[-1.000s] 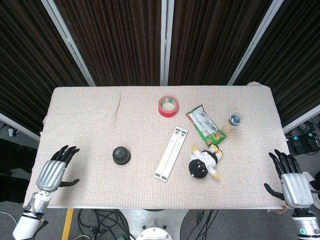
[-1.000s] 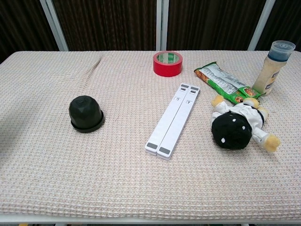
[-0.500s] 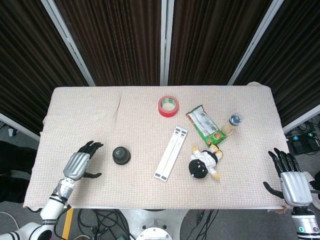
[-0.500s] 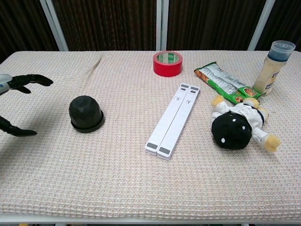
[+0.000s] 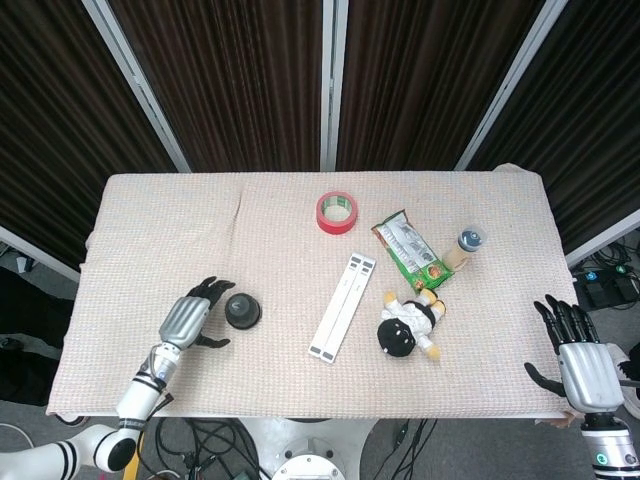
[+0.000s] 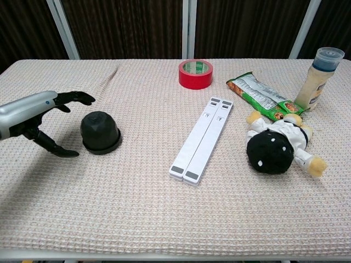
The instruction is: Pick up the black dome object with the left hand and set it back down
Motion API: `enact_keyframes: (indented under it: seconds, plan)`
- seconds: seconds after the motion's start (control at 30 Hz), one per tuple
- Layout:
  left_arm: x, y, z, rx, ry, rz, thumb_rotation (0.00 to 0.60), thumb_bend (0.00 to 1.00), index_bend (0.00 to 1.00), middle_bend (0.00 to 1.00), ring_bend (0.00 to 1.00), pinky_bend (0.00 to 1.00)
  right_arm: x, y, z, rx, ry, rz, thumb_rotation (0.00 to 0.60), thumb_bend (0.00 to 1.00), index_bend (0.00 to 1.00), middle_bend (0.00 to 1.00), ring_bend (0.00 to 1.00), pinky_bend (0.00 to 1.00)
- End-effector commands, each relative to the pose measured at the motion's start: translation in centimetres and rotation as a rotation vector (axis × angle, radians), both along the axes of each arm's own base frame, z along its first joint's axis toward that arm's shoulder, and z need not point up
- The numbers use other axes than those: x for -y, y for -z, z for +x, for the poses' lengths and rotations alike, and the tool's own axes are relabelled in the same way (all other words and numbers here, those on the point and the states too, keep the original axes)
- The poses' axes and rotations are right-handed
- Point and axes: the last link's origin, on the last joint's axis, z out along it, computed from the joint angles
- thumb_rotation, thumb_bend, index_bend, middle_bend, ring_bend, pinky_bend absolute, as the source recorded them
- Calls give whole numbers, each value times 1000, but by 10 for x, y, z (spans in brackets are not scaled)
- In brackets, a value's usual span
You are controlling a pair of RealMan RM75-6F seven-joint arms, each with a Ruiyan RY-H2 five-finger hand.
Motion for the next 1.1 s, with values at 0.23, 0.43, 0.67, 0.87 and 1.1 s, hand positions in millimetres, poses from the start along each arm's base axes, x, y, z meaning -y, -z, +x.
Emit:
enact_keyframes:
  seconds: [0.23, 0.43, 0.67, 0.87, 1.1]
  plan:
    - [-5, 21, 4, -5, 9, -21, 600, 0, 127, 149, 51, 189, 1, -1, -3, 3, 11, 0, 600, 101, 0, 0, 0, 0]
    - [-9, 30, 8, -2, 22, -10, 600, 0, 127, 170, 73, 209, 0, -1, -6, 6, 19, 0, 600, 101, 0, 0, 0, 0]
    - [-15, 34, 9, -4, 20, -6, 600, 0, 137, 184, 88, 223, 0, -2, -8, 6, 28, -2, 600, 101, 0, 0, 0, 0]
    - [-18, 37, 7, -13, 18, -7, 600, 0, 150, 197, 99, 233, 0, -3, -10, 5, 34, -7, 600, 101, 0, 0, 0, 0]
    - [-19, 40, 8, -9, 31, 0, 600, 3, 172, 241, 132, 263, 0, -2, -11, 5, 40, -4, 600, 101, 0, 0, 0, 0]
